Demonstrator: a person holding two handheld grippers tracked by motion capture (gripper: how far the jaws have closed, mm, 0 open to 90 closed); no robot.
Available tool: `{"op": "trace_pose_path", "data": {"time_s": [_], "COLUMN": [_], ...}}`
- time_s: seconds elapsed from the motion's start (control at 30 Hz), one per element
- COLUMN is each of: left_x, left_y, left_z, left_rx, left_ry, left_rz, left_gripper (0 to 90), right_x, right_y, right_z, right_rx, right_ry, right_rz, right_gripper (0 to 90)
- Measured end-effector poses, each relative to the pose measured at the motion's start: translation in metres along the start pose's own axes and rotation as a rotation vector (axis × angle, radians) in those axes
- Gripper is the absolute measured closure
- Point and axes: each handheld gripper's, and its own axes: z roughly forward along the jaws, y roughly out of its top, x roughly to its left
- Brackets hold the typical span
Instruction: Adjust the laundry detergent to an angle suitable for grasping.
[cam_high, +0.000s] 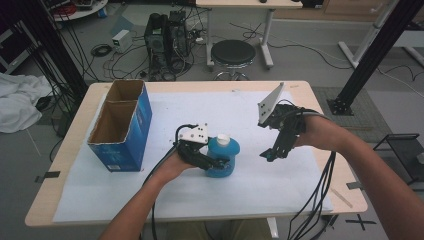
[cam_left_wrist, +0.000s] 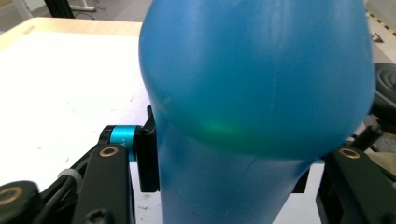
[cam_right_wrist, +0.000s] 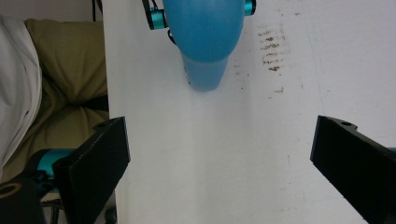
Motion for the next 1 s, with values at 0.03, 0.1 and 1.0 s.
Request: {"op": "trace_pose_path", "data": {"time_s": [0.03, 0.1, 1.0], "left_x": [0.001, 0.001, 0.017], "left_y": [0.000, -0.001, -0.012], "left_z": [0.000, 0.002, 0.000], "left_rx": [0.004, 0.004, -0.054], "left_ry": [-0.007, -0.002, -0.076], "left_rz": [-0.002, -0.001, -0.018], "left_gripper": [44.5, 44.5, 44.1], "right_x": [0.000, 0.000, 0.001], "right_y": [0.000, 0.000, 0.001], "right_z": [0.000, 0.000, 0.000], "right_rx": [-0.001, 0.004, -0.003], "right_ry": [-0.001, 0.001, -0.001], "right_rz": [0.002, 0.006, -0.003], "right_gripper": [3.6, 3.6, 3.6]}}
